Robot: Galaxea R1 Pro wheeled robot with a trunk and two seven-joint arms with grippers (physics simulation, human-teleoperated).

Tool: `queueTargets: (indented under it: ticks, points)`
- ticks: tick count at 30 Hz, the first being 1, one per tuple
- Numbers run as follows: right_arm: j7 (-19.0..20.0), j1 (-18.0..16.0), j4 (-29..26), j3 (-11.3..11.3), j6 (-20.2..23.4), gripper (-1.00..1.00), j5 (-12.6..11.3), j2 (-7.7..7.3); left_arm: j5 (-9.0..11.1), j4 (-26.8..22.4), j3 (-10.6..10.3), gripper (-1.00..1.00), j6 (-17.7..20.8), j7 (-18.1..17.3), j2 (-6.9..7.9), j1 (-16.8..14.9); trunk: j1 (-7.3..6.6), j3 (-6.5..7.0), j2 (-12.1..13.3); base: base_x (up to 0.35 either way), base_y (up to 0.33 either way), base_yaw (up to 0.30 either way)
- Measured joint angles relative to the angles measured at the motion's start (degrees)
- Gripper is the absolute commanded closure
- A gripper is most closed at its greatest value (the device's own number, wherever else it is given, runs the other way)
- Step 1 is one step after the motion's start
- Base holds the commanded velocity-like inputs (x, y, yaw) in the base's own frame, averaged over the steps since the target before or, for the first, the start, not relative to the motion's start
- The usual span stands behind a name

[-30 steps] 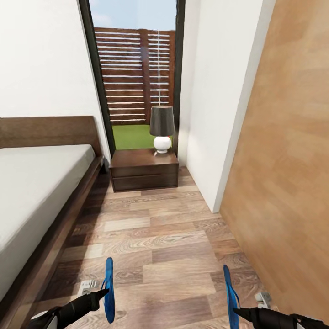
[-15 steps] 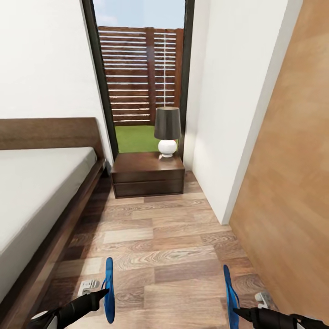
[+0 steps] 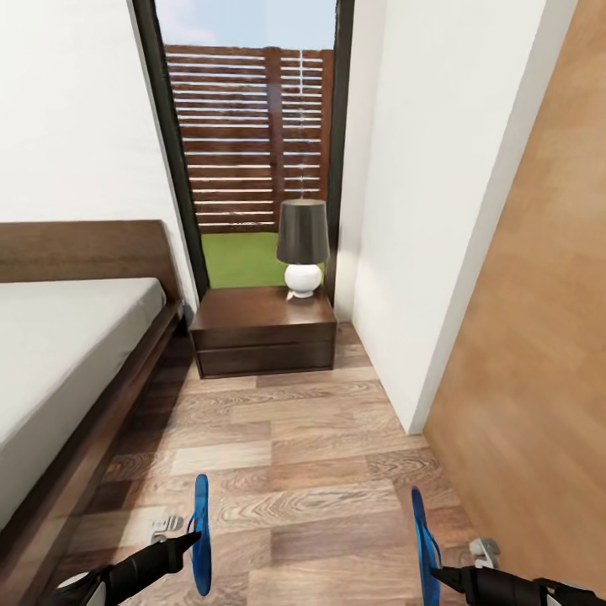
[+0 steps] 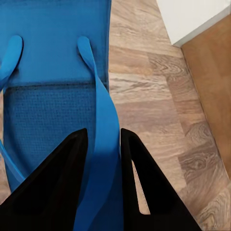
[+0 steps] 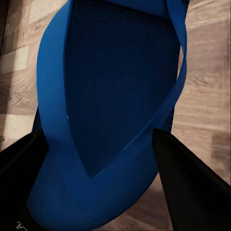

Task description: In the bedroom, move the book from the bed onto either nightstand, and place the two sandals side by side next to the bed.

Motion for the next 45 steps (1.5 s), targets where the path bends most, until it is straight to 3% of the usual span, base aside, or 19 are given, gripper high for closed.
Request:
queueTargets:
  ticks: [12, 35, 36, 39, 42, 45]
  points:
    - [-0.01, 0.00, 0.01, -0.01, 0.00, 1.00, 0.07, 0.01, -0.02, -0.01, 0.04, 1.00, 0.00, 0.01, 0.00, -0.02, 0.00, 0.00, 0.00, 0.302, -0.104, 0.000]
    - [-0.38, 0.02, 0.36, 0.07, 0.00, 1.00, 0.20, 0.18, -0.03, -0.02, 0.01, 1.00, 0.00, 0.00, -0.05, -0.01, 0.00, 0.00, 0.00, 0.326, 0.018, 0.000]
    - [-1.70, 0.02, 0.76, 0.10, -0.04, 1.00, 0.27, 1.22, -0.04, -0.01, -0.01, 1.00, 0.00, 0.00, -0.07, -0.03, 0.00, 0.00, 0.00, 0.328, 0.002, 0.000]
    - [-9.49, 0.04, 1.23, 0.01, -0.45, 1.00, 0.37, 6.67, -0.07, 0.00, -0.03, 1.00, 0.00, 0.33, -0.71, -0.03, 0.00, 0.00, 0.00, 0.328, 0.001, 0.000]
    - [-13.89, 0.06, 1.33, 0.08, -0.61, 1.00, 0.54, 10.45, -0.11, 0.01, -0.04, 1.00, -0.01, 0.67, -1.09, -0.03, 0.00, 0.00, 0.00, 0.328, 0.000, 0.000]
    - [-15.09, 0.07, 1.35, 0.06, -0.62, 1.00, 0.55, 11.78, -0.09, 0.01, -0.02, 1.00, 0.00, 0.70, -1.19, -0.02, 0.00, 0.00, 0.00, 0.327, 0.000, 0.000]
